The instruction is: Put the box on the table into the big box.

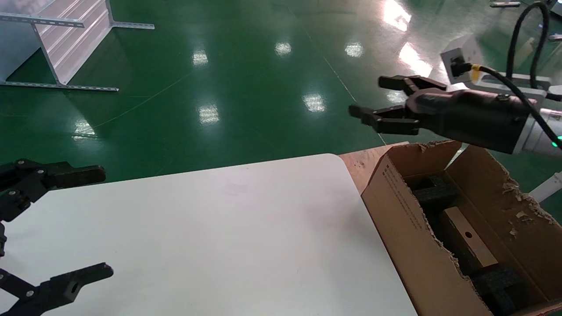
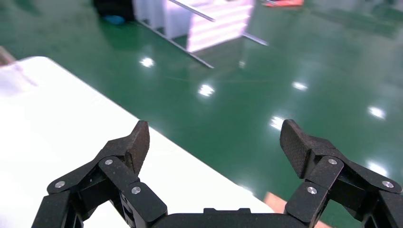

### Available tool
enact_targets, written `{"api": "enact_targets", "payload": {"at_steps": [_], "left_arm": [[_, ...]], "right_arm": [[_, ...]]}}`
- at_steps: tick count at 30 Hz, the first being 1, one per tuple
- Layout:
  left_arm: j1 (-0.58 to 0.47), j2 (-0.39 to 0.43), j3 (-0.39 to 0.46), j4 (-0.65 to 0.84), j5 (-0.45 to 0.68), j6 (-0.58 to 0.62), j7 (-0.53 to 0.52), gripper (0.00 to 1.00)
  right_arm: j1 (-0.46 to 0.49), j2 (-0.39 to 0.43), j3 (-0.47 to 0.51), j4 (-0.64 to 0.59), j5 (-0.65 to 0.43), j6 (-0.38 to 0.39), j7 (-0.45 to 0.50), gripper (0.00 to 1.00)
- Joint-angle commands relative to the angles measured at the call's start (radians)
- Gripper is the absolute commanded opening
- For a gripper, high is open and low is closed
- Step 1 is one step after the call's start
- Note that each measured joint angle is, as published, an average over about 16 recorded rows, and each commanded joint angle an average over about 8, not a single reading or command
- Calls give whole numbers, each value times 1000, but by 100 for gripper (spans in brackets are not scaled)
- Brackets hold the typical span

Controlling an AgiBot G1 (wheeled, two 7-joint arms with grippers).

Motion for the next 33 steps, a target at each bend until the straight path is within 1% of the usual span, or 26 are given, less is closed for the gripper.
{"api": "enact_targets", "payload": {"at_steps": [1,33], "left_arm": [[0,0,0,0,0,0,0,100],[0,-1,1,0,-1,-1,1,100]], "right_arm": [[-20,-17,40,8,-15,-30,6,100],[-333,-295,681,138,-246,-503,104,100]]}}
